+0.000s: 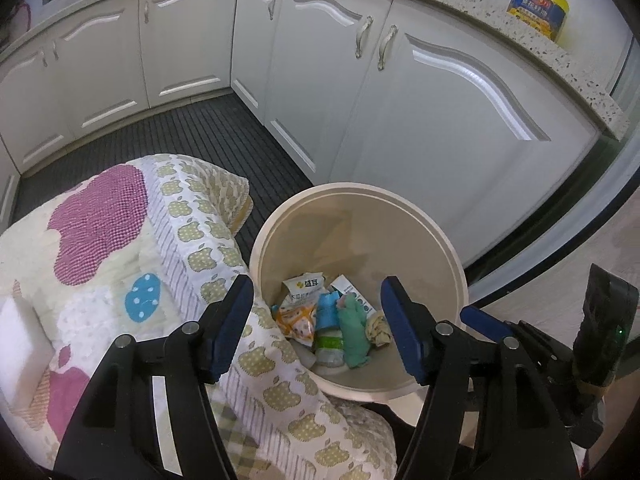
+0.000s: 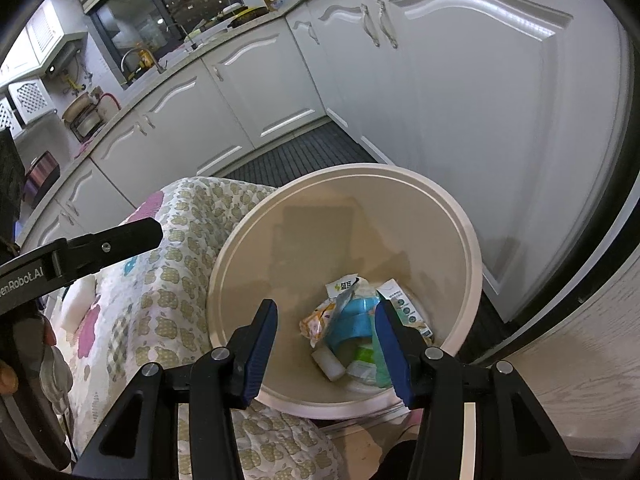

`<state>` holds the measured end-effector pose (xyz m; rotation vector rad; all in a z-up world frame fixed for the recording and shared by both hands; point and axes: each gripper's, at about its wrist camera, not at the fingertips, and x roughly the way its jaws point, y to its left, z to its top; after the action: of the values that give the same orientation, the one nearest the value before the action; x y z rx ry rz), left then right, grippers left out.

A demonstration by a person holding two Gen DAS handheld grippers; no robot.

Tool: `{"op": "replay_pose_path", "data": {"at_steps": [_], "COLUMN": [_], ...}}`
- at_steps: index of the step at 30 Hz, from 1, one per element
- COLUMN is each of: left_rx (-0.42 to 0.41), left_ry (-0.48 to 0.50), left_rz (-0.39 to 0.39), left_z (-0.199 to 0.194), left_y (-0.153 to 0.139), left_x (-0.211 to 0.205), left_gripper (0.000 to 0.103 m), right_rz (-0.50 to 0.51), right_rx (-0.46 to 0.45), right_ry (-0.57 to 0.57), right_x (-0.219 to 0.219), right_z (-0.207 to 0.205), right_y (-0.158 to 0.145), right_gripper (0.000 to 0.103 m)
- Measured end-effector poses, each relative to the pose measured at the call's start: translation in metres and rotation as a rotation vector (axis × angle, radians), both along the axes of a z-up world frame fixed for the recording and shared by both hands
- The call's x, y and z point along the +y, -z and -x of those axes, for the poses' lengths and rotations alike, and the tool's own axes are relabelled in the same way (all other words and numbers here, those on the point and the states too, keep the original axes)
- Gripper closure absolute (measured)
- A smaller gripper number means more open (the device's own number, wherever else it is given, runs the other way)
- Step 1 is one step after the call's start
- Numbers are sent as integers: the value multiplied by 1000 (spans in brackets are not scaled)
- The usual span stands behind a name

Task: Collect trash
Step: 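Move both tools back over the remaining trash on the table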

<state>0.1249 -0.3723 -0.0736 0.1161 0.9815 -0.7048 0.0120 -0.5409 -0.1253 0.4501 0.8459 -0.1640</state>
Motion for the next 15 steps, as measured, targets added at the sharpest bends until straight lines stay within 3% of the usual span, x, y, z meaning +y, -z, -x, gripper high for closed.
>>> {"op": "replay_pose_path", "data": {"at_steps": [15], "left_rx": [-72], "left_ry": [-35], "left_rz": [16], "left_z": [33], "left_y": [-42], "left_x": [67], "left_gripper": [38], "right_rz": [31], "right_rx": [-79], "right_ry": [-95], "right_x": [54], "right_z": [4], "right_y": [-41], "right_gripper": [47]}}
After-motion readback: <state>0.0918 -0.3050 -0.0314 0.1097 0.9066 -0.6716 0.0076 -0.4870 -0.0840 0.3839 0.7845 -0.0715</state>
